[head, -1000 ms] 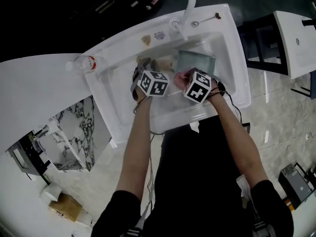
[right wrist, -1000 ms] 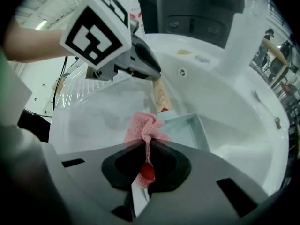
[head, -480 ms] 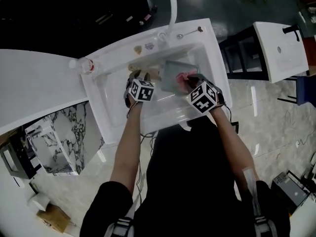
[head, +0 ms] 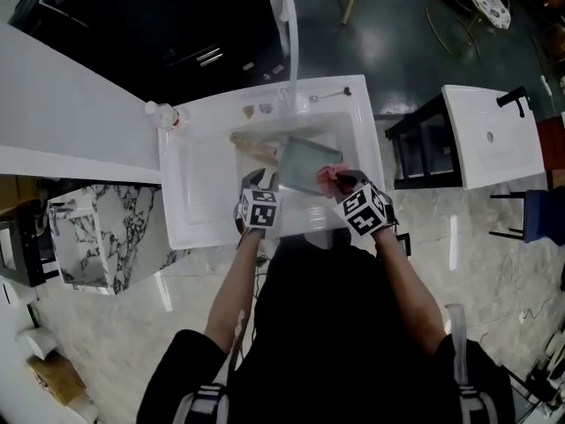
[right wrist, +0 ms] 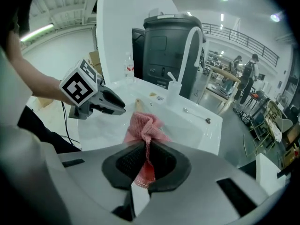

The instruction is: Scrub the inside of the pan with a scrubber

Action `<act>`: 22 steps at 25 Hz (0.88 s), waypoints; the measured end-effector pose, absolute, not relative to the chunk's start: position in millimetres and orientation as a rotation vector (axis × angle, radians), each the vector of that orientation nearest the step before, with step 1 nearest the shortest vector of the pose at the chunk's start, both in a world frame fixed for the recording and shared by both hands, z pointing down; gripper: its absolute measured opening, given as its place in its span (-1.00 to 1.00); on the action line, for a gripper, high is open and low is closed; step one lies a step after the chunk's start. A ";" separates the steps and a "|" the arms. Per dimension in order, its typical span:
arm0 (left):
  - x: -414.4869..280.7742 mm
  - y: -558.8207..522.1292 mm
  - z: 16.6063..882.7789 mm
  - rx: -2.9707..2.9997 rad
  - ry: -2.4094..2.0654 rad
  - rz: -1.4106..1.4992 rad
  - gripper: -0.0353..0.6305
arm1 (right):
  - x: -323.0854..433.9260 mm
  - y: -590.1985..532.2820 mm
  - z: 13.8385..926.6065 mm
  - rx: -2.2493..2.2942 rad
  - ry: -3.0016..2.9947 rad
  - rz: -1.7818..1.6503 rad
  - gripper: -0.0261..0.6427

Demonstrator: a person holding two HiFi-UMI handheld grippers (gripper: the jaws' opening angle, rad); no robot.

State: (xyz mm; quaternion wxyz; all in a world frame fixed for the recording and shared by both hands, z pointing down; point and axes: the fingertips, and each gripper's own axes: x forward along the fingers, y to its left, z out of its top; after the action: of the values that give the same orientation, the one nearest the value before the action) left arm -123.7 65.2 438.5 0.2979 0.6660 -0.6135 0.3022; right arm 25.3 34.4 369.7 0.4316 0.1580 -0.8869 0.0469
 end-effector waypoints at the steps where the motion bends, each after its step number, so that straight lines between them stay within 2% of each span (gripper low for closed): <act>1: -108.4 69.2 430.0 1.768 -1.643 0.765 -0.50 | 32.6 37.3 362.7 0.389 -2.234 0.108 -0.80; 11: 17.4 83.2 324.8 1.861 -1.835 0.555 -0.69 | 114.0 33.3 293.3 0.335 -2.468 0.009 -0.80; 22: 63.6 116.6 226.6 1.884 -2.079 0.377 -0.76 | 151.0 41.3 218.6 0.192 -2.685 -0.062 -0.80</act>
State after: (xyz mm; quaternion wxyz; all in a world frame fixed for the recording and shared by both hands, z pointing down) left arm 63.6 116.6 226.6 0.1549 0.6575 -0.7255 0.1316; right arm 151.0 41.3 218.6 0.2229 0.0695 -0.9721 -0.0225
